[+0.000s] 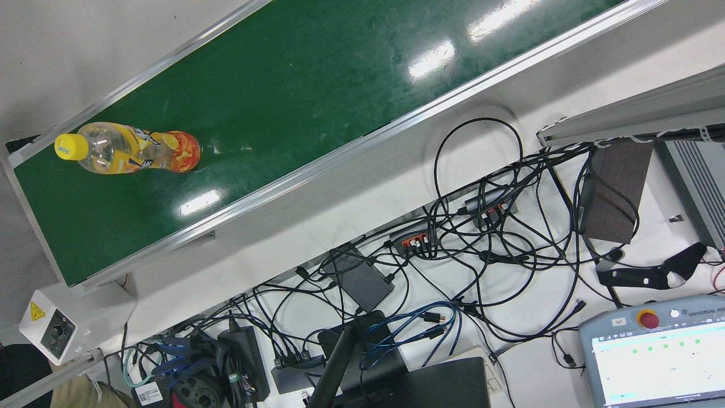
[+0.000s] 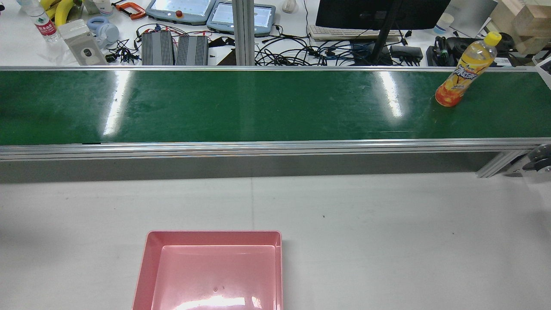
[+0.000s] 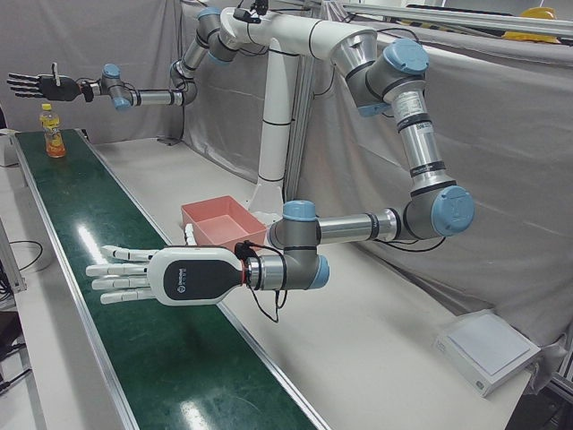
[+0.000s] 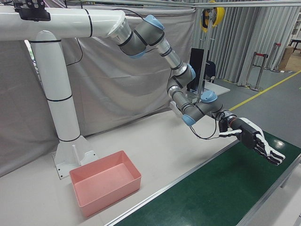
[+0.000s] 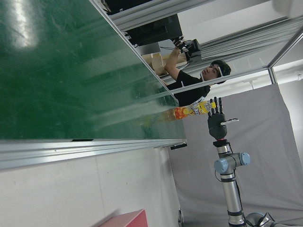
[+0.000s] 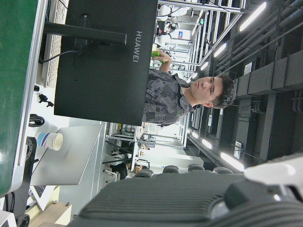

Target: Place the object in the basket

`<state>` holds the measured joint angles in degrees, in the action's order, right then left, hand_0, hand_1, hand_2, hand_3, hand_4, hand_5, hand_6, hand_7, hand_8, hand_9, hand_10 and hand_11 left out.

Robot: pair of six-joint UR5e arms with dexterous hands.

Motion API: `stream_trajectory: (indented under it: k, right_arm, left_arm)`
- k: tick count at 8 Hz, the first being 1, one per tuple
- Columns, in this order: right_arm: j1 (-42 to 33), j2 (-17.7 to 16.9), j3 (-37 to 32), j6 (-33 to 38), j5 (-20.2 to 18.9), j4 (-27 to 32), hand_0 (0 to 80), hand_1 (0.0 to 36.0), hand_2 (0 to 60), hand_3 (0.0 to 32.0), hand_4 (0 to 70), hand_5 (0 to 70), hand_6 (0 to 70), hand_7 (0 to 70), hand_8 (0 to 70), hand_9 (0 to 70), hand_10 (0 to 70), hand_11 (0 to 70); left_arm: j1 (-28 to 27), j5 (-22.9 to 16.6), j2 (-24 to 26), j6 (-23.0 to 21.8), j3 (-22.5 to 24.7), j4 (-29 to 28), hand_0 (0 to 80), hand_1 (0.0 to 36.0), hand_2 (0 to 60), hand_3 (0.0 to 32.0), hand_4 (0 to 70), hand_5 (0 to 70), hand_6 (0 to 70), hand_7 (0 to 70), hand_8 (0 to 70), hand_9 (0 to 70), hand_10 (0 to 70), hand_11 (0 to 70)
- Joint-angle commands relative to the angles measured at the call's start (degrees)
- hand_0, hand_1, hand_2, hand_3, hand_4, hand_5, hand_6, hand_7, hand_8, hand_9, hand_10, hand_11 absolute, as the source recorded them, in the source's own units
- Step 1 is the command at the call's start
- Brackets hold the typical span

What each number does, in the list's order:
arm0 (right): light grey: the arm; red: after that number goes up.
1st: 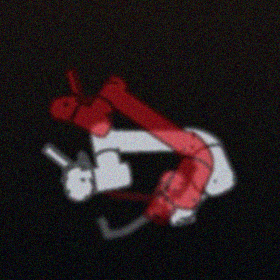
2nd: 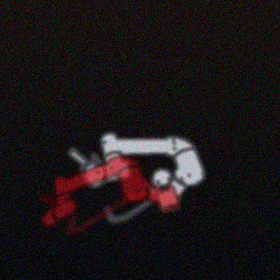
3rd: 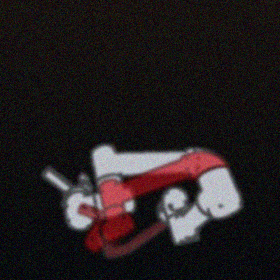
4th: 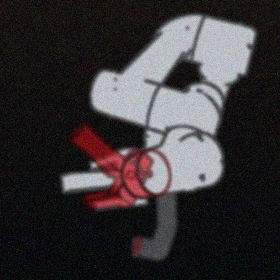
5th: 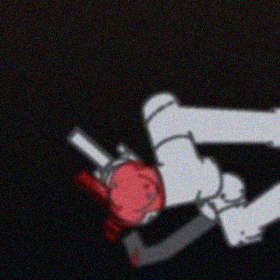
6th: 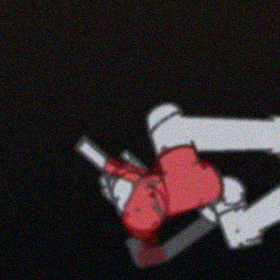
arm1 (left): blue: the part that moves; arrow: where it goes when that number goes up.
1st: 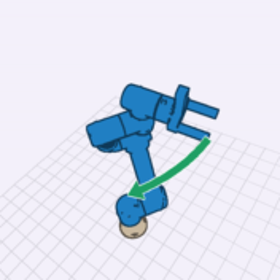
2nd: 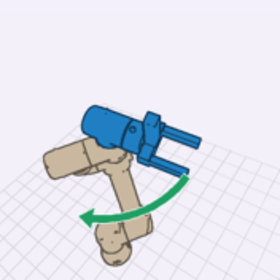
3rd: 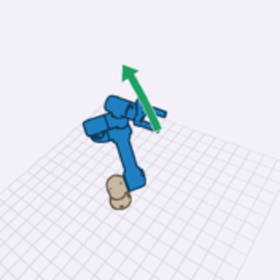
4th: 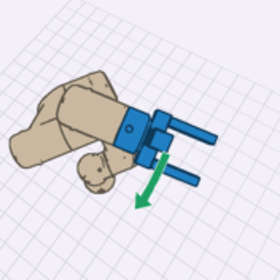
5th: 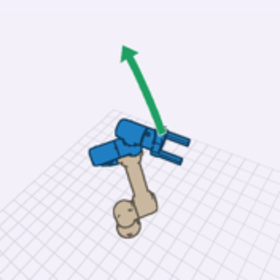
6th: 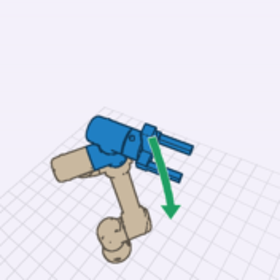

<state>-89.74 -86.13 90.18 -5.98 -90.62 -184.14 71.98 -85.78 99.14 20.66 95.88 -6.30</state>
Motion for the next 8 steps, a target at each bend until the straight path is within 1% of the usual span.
stream_trajectory:
  k: [1, 3, 4, 6, 7, 8]
  right_arm:
    - [0.0, 0.0, 0.0, 0.0, 0.0, 0.0, 0.0, 0.0, 0.0, 0.0, 0.0, 0.0, 0.0, 0.0, 0.0, 0.0, 0.0, 0.0]
    - [0.0, 0.0, 0.0, 0.0, 0.0, 0.0, 0.0, 0.0, 0.0, 0.0, 0.0, 0.0, 0.0, 0.0, 0.0, 0.0, 0.0, 0.0]
    - [0.0, 0.0, 0.0, 0.0, 0.0, 0.0, 0.0, 0.0, 0.0, 0.0, 0.0, 0.0, 0.0, 0.0, 0.0, 0.0, 0.0, 0.0]
    - [0.0, 0.0, 0.0, 0.0, 0.0, 0.0, 0.0, 0.0, 0.0, 0.0, 0.0, 0.0, 0.0, 0.0, 0.0, 0.0, 0.0, 0.0]
    - [0.0, 0.0, 0.0, 0.0, 0.0, 0.0, 0.0, 0.0, 0.0, 0.0, 0.0, 0.0, 0.0, 0.0, 0.0, 0.0, 0.0, 0.0]
    - [0.0, 0.0, 0.0, 0.0, 0.0, 0.0, 0.0, 0.0, 0.0, 0.0, 0.0, 0.0, 0.0, 0.0, 0.0, 0.0, 0.0, 0.0]
  left_arm:
    - [-0.6, -0.1, 0.1, 0.3, -0.7, 1.9, 55.8, 11.6, 0.0, 0.0, 12.1, 17.5, 0.0, 0.0, 2.0, 1.5, 0.0, 0.0]
    - [-1.5, -0.1, 0.6, 0.6, -0.9, 3.6, 56.3, 11.8, 0.0, 0.0, 12.5, 19.4, 0.0, 0.0, 1.6, 1.0, 0.0, 0.0]
    - [-1.5, -0.1, 1.5, 0.6, -1.4, 3.6, 57.2, 11.9, 0.0, 0.0, 12.3, 16.9, 0.0, 0.0, 0.9, 0.0, 0.0, 0.0]
    - [-1.8, -0.1, 1.8, 0.6, -1.6, 3.7, 57.6, 10.7, 0.0, 0.0, 12.9, 5.0, 0.0, 0.0, 2.9, 3.0, 0.0, 0.0]
    - [-1.8, -0.1, 1.8, 0.6, -1.6, 3.8, 57.5, 11.2, 0.0, 0.0, 12.2, 9.6, 0.0, 0.0, 2.0, 2.0, 0.0, 0.0]
    - [-1.8, -0.1, 1.8, 0.6, -1.5, 3.8, 57.2, 11.5, 0.0, 0.0, 11.7, 12.8, 0.0, 0.0, 1.6, 1.5, 0.0, 0.0]
